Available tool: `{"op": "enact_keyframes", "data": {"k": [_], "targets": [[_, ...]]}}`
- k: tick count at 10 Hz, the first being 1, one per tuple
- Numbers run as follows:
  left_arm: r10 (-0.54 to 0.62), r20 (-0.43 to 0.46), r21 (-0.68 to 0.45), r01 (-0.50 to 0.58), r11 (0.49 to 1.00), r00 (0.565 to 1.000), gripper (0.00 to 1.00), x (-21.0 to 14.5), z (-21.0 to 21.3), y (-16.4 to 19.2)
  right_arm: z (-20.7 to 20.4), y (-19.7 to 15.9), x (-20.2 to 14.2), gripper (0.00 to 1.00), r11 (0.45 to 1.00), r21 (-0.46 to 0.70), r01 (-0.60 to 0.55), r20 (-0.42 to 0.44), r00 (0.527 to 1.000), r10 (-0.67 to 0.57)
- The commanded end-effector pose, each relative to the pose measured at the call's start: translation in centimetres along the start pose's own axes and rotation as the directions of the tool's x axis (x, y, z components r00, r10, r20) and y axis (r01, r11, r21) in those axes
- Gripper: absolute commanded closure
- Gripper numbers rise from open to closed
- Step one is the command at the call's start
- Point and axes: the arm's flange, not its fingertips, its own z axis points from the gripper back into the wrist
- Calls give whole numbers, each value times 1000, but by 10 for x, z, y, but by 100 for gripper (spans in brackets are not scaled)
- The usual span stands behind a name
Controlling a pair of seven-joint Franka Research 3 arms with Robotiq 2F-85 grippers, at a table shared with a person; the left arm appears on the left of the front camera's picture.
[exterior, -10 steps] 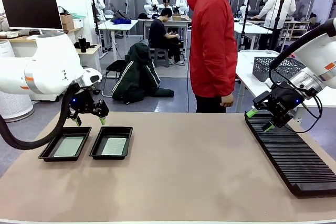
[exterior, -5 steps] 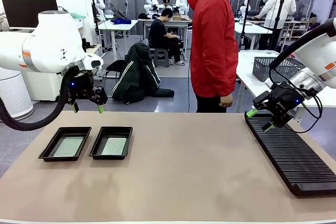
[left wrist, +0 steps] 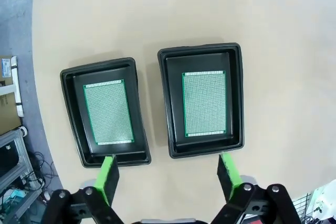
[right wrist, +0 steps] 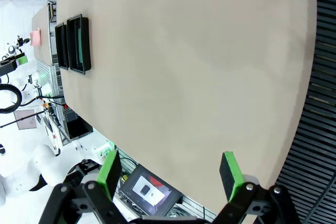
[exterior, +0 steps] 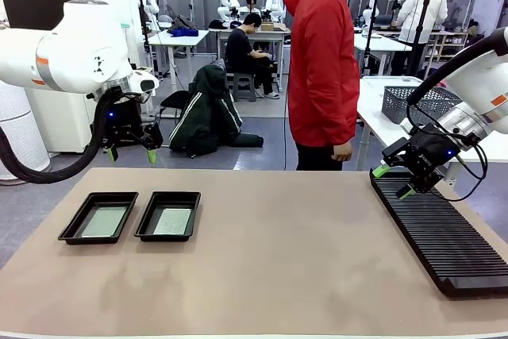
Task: Inspect and transfer BCBs to ESD trays.
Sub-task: Pick up the ESD tray and place it on the left side of the table.
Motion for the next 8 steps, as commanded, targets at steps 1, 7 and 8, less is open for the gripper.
{"op": "enact_keyframes", "data": {"k": [1,7,8], "targets": [[-4,13,-5,4,1000,1000,0,-3,-2,1,0,3,-1,0,1000,-3,17,6,1000,-17],[-4,13,-5,4,1000,1000,0,-3,-2,1,0,3,-1,0,1000,-3,17,6,1000,-17],[-4,13,-5,4,1000,1000,0,-3,-2,1,0,3,-1,0,1000,-3,17,6,1000,-17]]}}
